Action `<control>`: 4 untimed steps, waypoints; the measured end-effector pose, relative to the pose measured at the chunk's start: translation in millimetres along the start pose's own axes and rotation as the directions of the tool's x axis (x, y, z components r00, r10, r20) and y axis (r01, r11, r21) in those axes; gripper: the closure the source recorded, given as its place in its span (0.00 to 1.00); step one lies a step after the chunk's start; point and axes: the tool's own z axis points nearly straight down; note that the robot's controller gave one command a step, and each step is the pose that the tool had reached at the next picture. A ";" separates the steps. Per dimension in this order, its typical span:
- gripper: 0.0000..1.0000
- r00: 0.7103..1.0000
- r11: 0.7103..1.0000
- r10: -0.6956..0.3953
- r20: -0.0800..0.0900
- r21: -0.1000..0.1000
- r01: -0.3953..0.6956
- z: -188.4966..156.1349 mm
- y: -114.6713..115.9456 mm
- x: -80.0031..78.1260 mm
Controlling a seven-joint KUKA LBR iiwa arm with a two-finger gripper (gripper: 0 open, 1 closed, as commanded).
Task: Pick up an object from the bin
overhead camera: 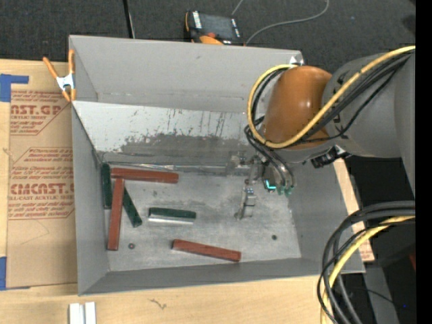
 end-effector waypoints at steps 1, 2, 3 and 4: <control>0.00 0.999 0.999 -0.041 0.001 -0.003 0.041 63.3 66.8 -1.0; 0.00 0.995 0.995 -0.098 0.004 -0.004 0.098 63.1 147.8 33.5; 1.00 0.996 0.996 -0.091 0.007 0.000 0.091 61.8 142.7 31.0; 1.00 0.999 0.999 -0.047 0.012 -0.002 0.047 -71.5 137.8 72.5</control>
Offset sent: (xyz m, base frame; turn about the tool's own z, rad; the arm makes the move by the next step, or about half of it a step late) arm 0.0026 0.0612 -0.0588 -0.0342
